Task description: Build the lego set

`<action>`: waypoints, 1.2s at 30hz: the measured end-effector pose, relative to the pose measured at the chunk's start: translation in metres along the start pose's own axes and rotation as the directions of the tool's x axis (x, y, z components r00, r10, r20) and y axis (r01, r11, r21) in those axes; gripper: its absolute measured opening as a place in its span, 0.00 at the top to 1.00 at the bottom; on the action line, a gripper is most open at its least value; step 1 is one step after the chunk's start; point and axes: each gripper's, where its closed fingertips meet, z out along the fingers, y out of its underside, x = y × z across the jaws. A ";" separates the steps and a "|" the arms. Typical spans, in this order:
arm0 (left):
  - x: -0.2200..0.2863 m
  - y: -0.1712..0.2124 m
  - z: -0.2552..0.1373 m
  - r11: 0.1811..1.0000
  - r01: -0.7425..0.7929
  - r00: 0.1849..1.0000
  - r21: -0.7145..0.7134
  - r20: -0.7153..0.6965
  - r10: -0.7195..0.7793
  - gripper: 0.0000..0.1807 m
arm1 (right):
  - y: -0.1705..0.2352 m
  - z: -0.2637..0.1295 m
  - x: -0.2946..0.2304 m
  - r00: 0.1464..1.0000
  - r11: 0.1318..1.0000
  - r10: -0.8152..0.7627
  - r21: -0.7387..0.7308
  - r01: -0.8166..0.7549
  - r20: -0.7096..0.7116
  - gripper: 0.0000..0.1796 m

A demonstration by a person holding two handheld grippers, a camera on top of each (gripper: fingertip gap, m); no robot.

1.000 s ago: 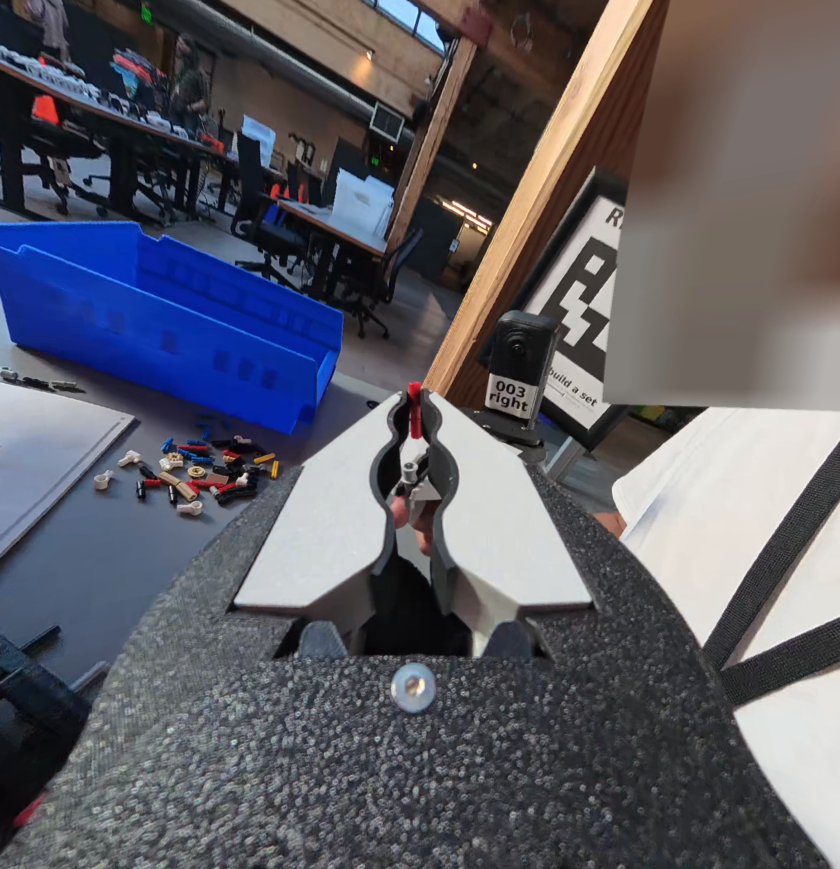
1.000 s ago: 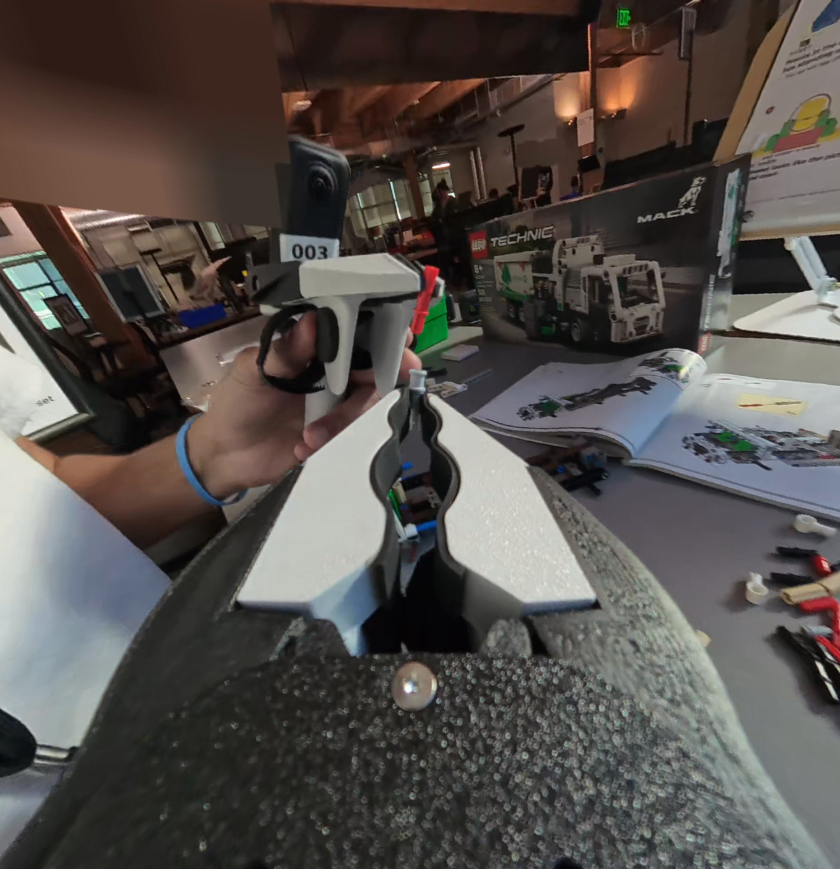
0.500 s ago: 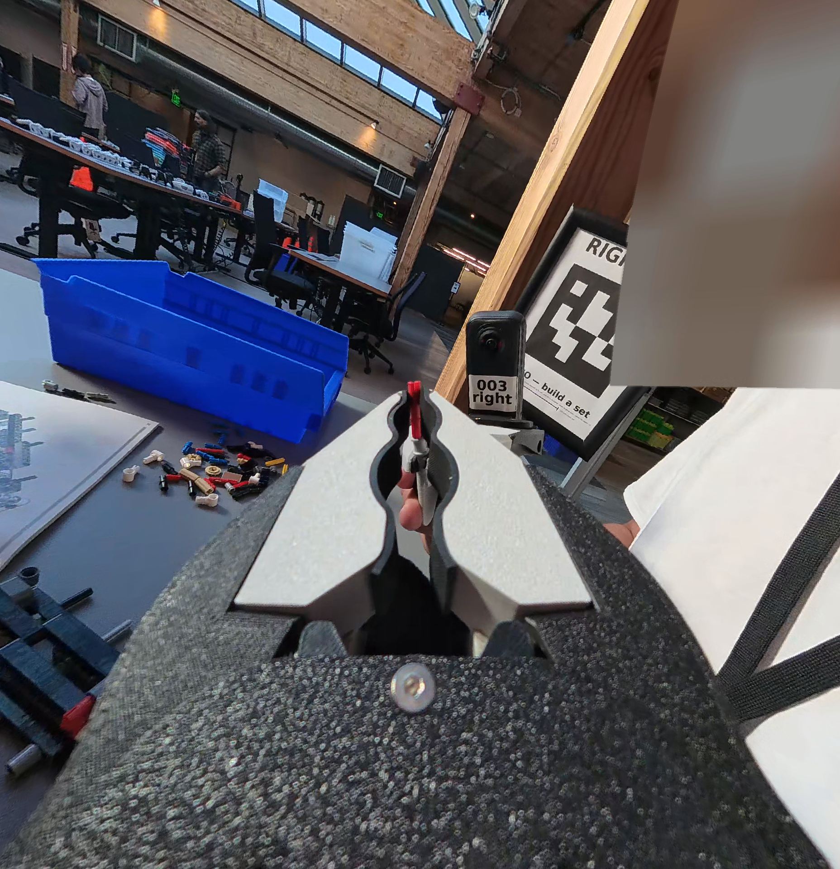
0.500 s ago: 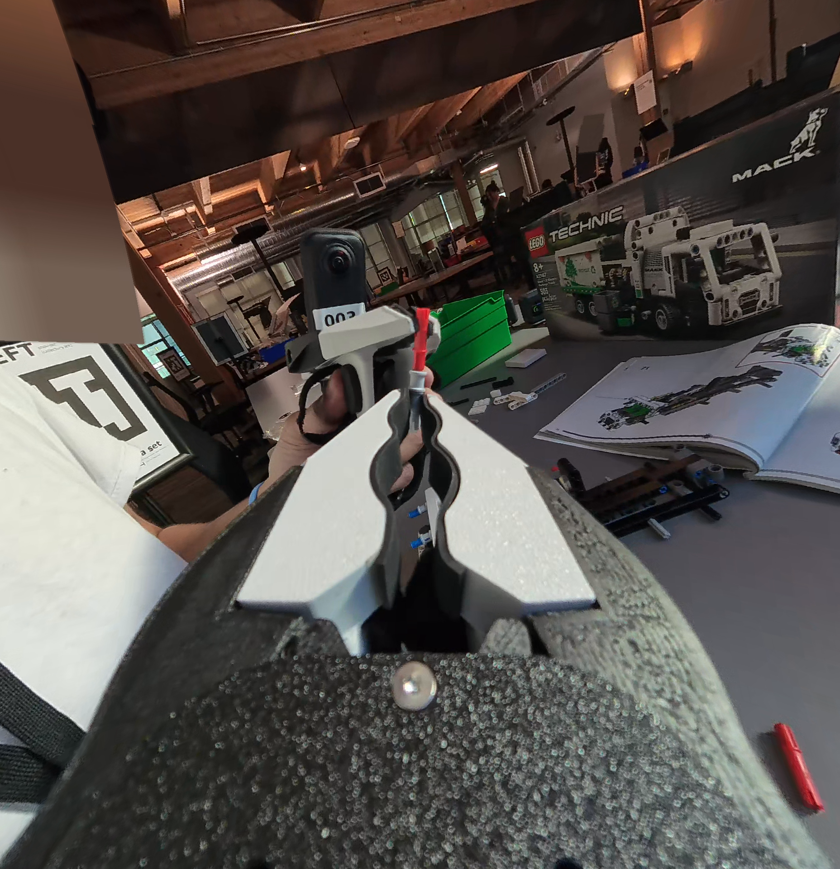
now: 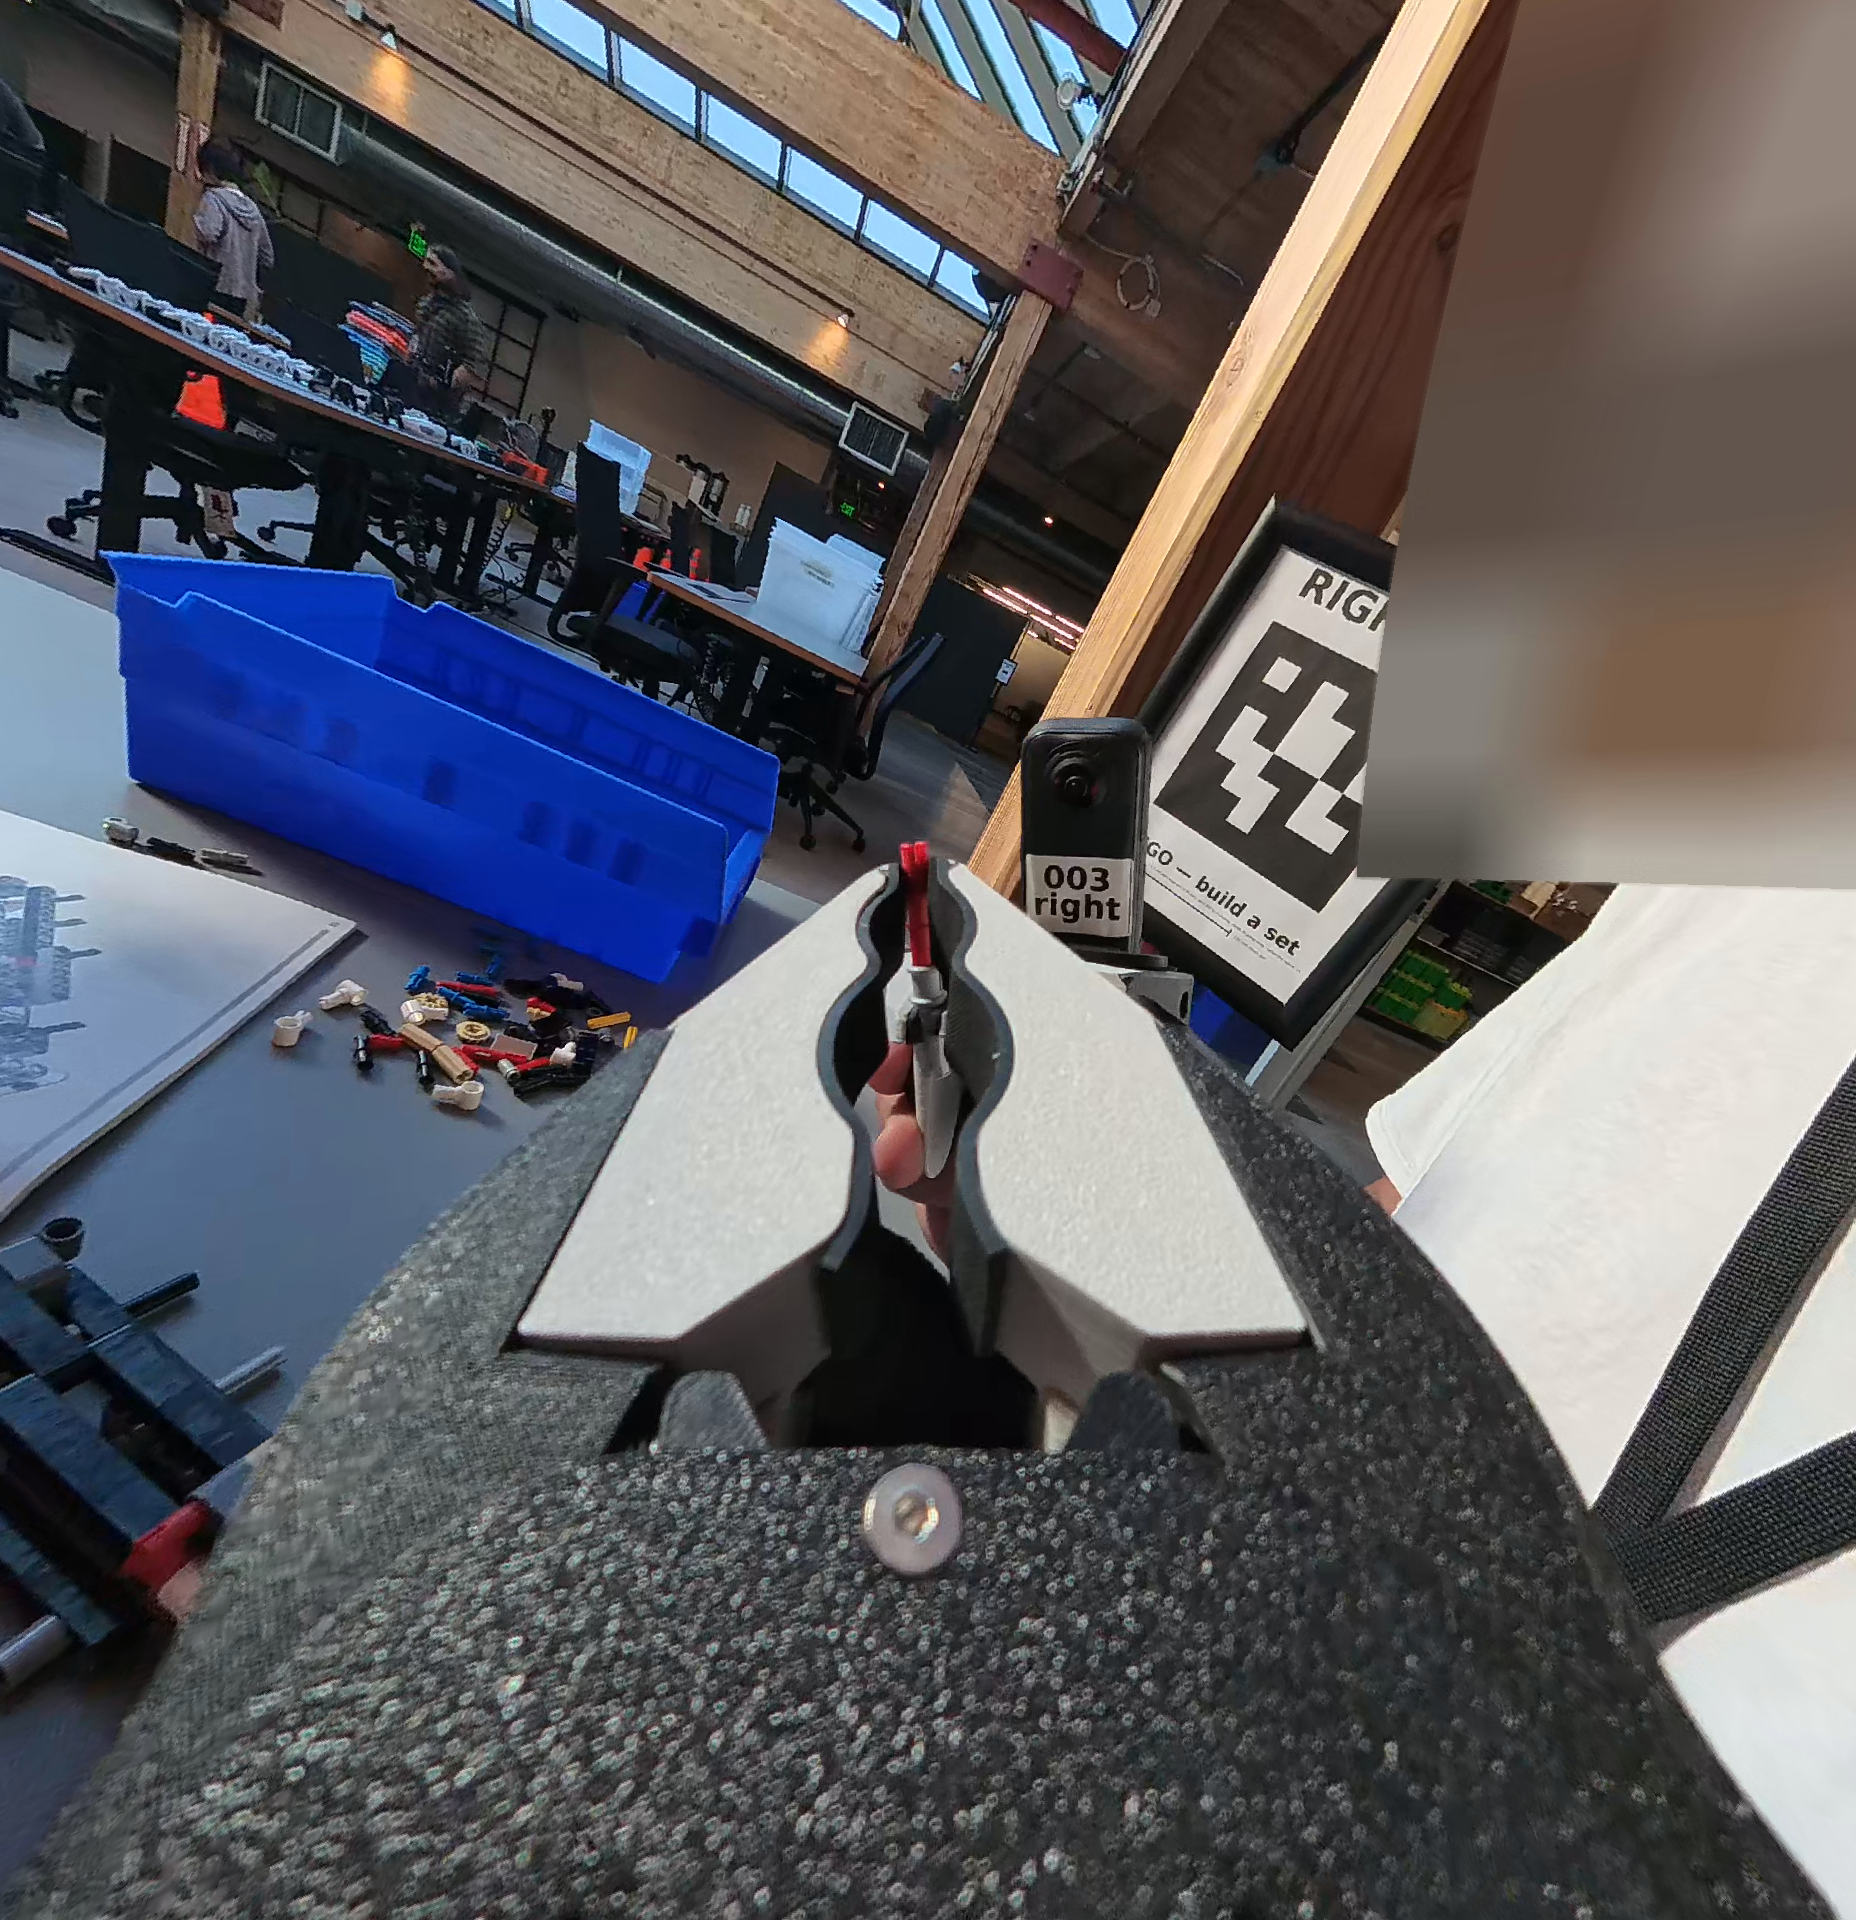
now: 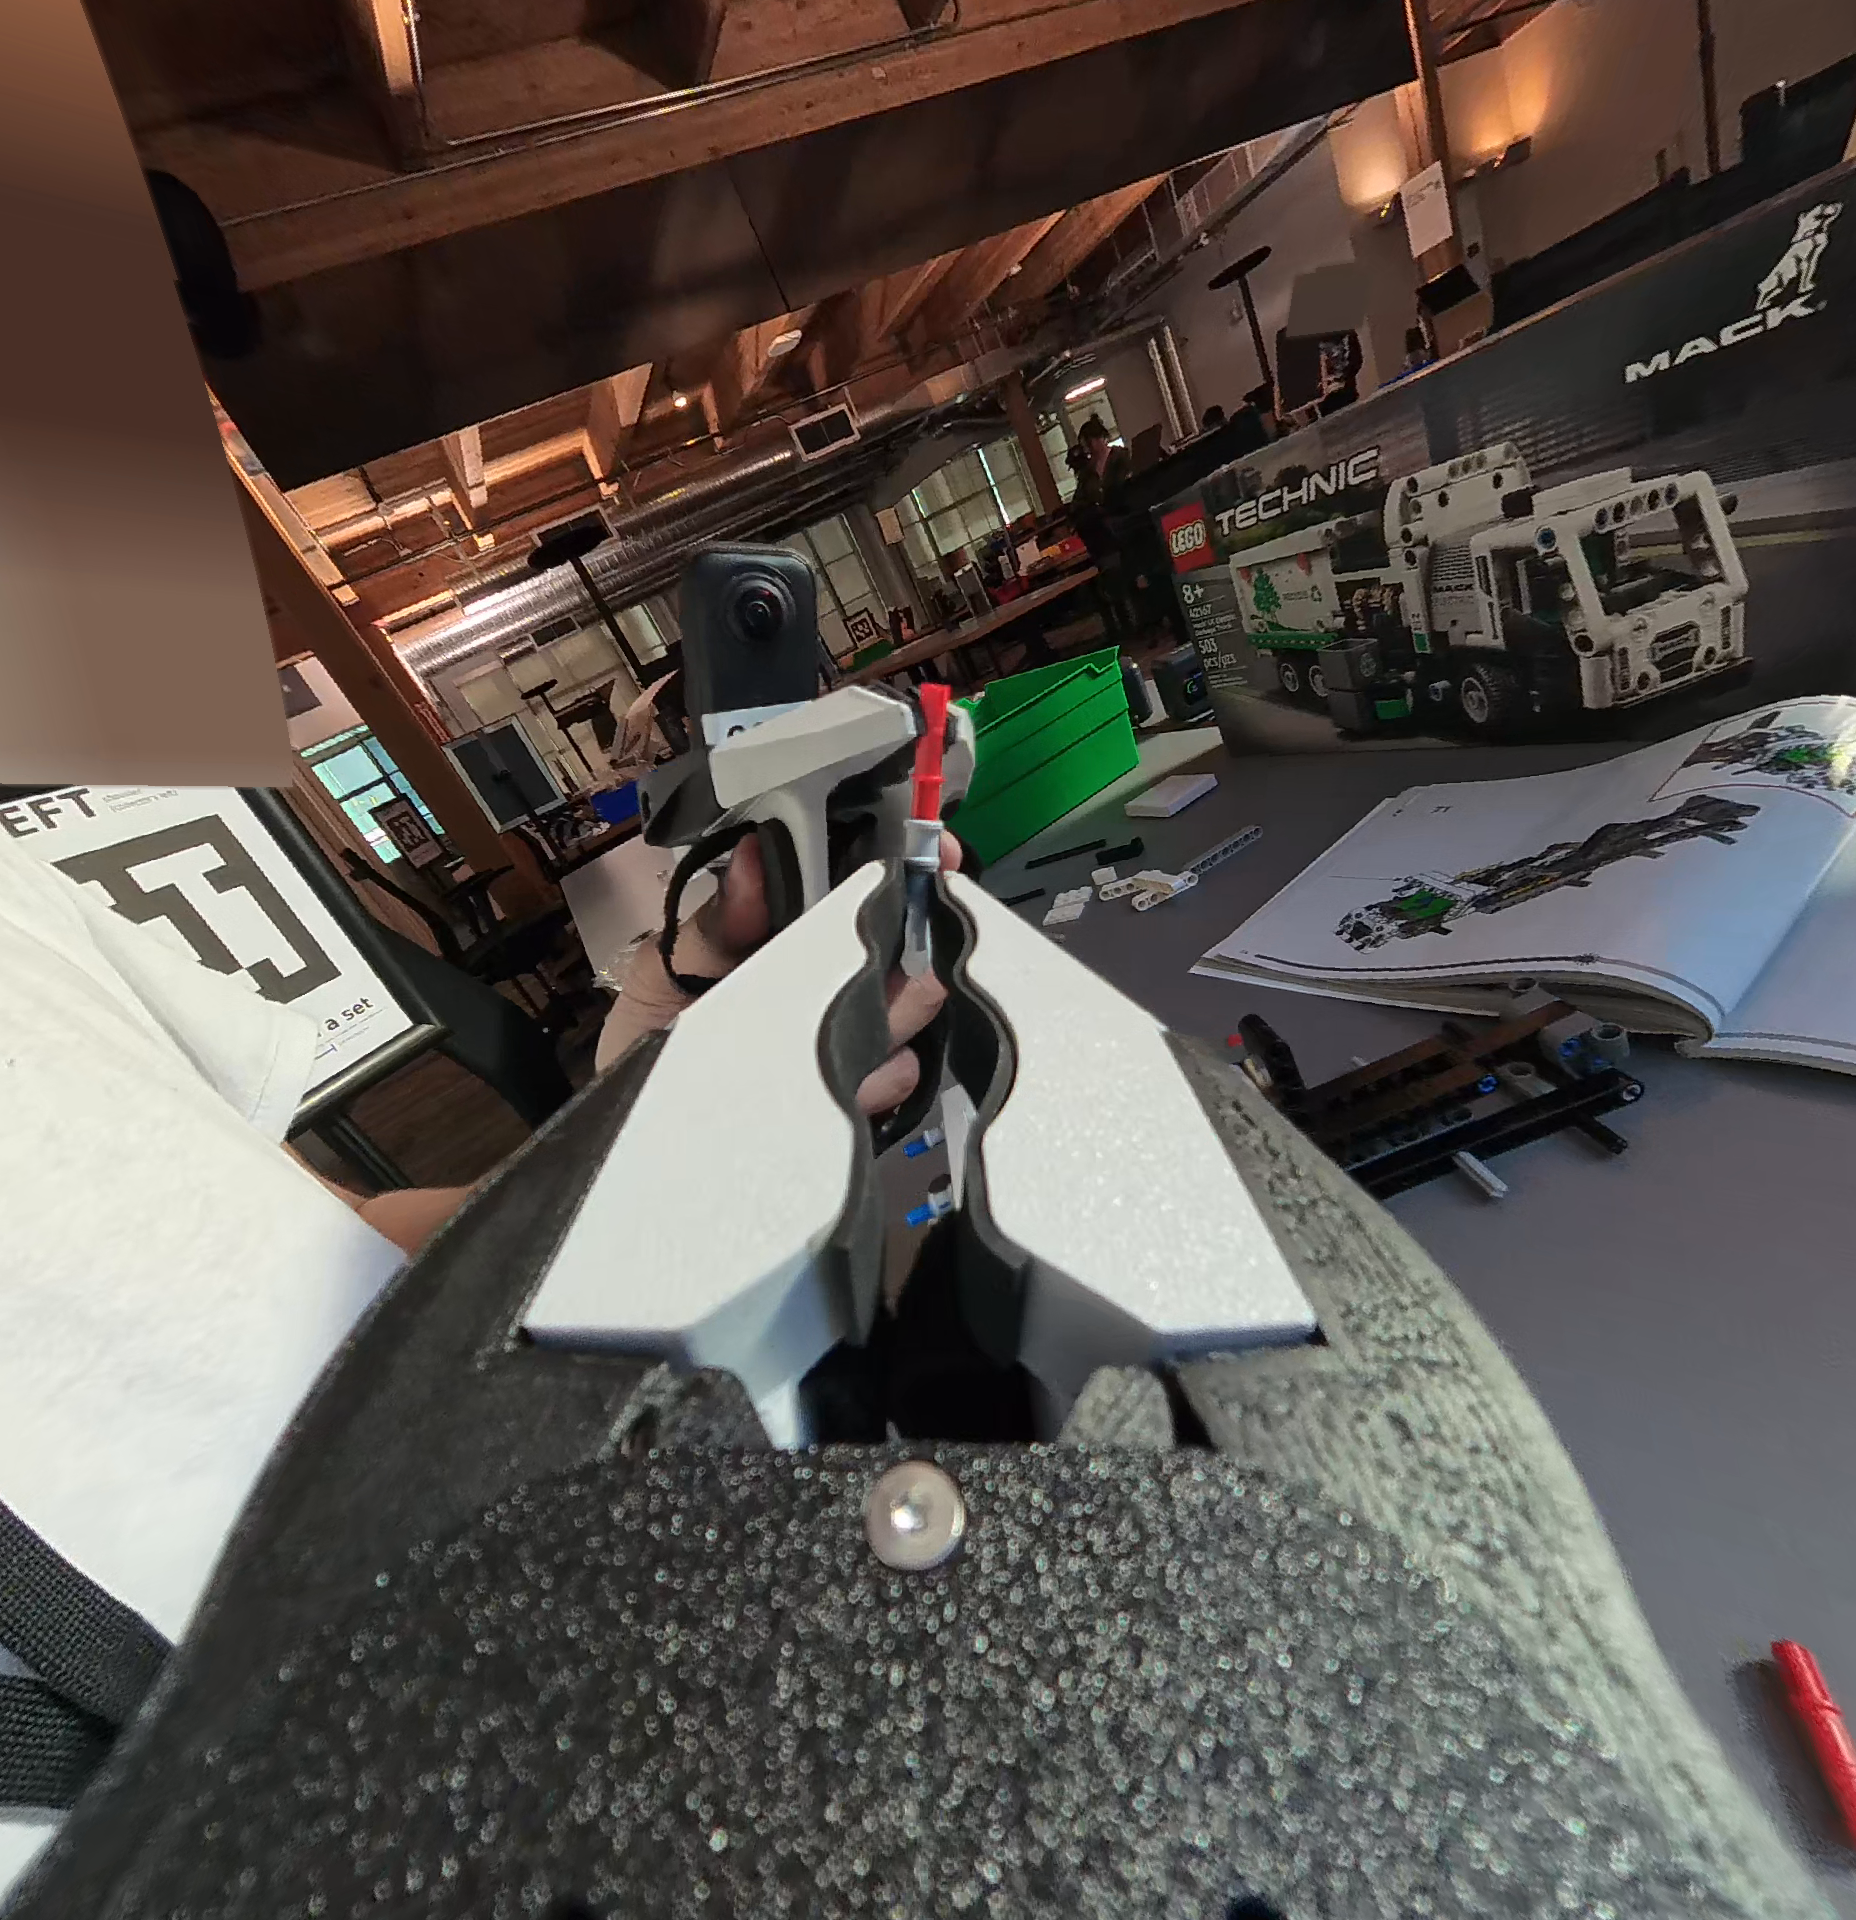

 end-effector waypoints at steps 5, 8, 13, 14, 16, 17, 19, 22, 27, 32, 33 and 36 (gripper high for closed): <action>0.008 -0.003 0.000 1.000 0.003 0.999 0.018 -0.054 -0.002 1.00 | -0.003 -0.002 -0.009 0.994 0.998 0.059 0.023 -0.061 0.089 0.99; 0.012 -0.003 0.001 0.999 0.012 0.997 0.032 -0.083 -0.010 1.00 | -0.006 -0.005 -0.013 0.982 0.992 0.116 0.036 -0.123 0.150 0.99; 0.013 0.001 0.005 0.998 0.059 0.993 0.005 -0.104 -0.058 1.00 | -0.005 -0.006 -0.014 0.980 0.992 0.115 0.034 -0.122 0.159 0.99; 0.013 0.003 0.005 0.998 0.067 0.992 -0.006 -0.103 -0.067 1.00 | -0.004 -0.007 -0.013 0.984 0.994 0.099 0.030 -0.105 0.148 0.99; 0.013 0.004 0.005 0.998 0.060 0.993 -0.023 -0.098 -0.062 1.00 | -0.003 -0.008 -0.013 0.987 0.997 0.079 0.014 -0.081 0.140 0.99; 0.012 0.006 0.006 0.998 0.049 0.995 -0.036 -0.089 -0.052 1.00 | -0.002 -0.007 -0.012 0.989 0.997 0.070 0.005 -0.072 0.133 0.99; 0.013 0.006 0.006 0.998 0.040 0.995 -0.053 -0.084 -0.045 1.00 | -0.003 -0.008 -0.013 0.986 0.997 0.081 0.009 -0.083 0.143 0.99; 0.014 0.007 0.006 0.997 0.042 0.995 -0.060 -0.085 -0.047 1.00 | -0.003 -0.008 -0.015 0.977 0.991 0.126 0.016 -0.131 0.175 0.99; 0.005 0.017 0.000 0.991 0.067 0.995 -0.117 -0.061 -0.074 1.00 | 0.013 -0.010 0.000 0.998 0.996 -0.005 -0.086 0.010 0.062 0.98; 0.007 0.032 -0.017 0.942 -0.121 0.992 -0.314 -0.058 0.108 0.93 | 0.029 -0.015 0.010 0.948 0.906 -0.319 -0.294 0.305 0.000 0.98; 0.007 0.033 -0.020 0.922 -0.167 0.986 -0.351 -0.062 0.155 0.92 | 0.031 -0.016 0.012 0.934 0.885 -0.356 -0.321 0.337 -0.001 0.98; 0.001 0.046 -0.031 0.789 -0.312 0.945 -0.530 -0.093 0.312 0.88 | 0.044 -0.020 0.021 0.834 0.744 -0.552 -0.447 0.497 0.007 0.98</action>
